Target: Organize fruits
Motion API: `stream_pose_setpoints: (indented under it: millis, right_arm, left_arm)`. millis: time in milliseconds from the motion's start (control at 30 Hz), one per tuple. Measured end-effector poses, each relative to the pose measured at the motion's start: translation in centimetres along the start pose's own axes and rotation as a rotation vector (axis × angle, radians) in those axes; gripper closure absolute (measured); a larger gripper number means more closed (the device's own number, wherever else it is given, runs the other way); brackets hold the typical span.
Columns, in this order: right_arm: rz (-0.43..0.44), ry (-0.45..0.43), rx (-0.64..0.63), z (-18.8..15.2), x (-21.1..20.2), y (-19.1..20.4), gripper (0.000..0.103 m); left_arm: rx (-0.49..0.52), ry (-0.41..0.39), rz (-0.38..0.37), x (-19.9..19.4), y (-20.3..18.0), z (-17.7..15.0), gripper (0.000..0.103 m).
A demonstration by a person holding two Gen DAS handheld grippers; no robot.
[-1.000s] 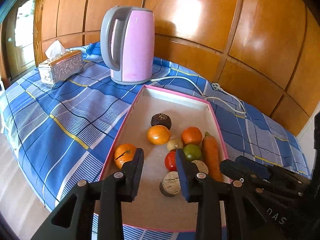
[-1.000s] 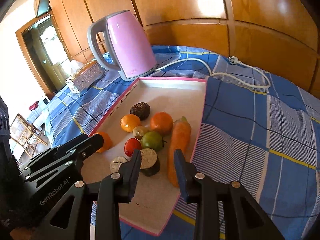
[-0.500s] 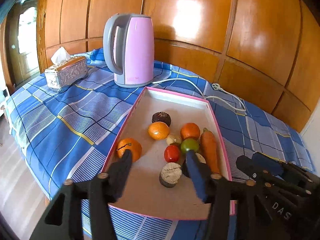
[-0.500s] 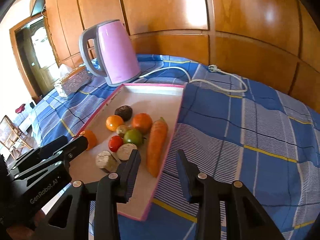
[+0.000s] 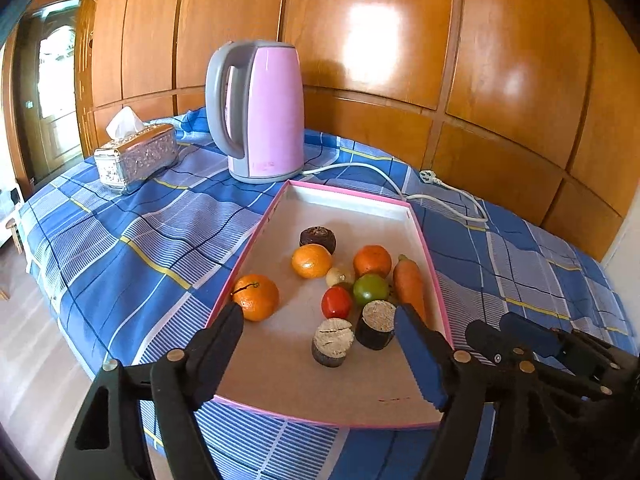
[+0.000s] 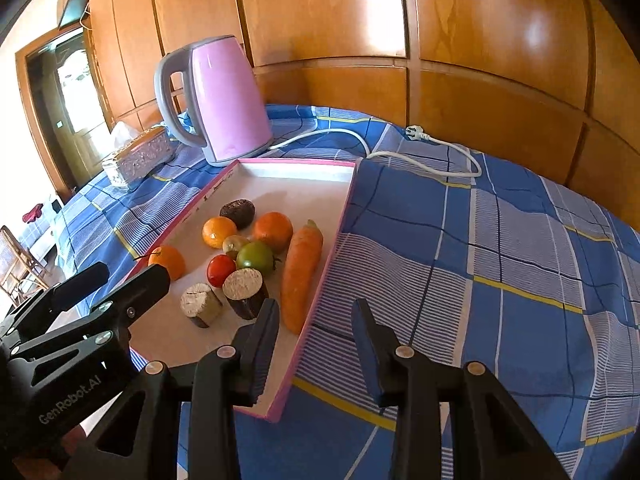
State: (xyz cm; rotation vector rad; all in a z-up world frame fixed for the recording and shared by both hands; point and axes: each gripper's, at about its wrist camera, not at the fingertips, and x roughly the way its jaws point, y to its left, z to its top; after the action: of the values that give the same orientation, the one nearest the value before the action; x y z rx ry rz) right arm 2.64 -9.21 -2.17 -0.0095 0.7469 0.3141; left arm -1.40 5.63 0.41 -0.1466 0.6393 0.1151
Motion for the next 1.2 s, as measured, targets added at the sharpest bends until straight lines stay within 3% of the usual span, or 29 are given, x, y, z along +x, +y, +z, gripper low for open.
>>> stream_pose_setpoints:
  millis: [600, 1200]
  right_arm:
    - [-0.002, 0.005, -0.002, -0.22, -0.08, 0.1, 0.065]
    - [0.0, 0.004, -0.002, -0.26, -0.11, 0.37, 0.065]
  left_arm:
    - [0.001, -0.003, 0.023, -0.31, 0.14, 0.0, 0.015]
    - [-0.008, 0.011, 0.03, -0.2, 0.43, -0.13, 0.015]
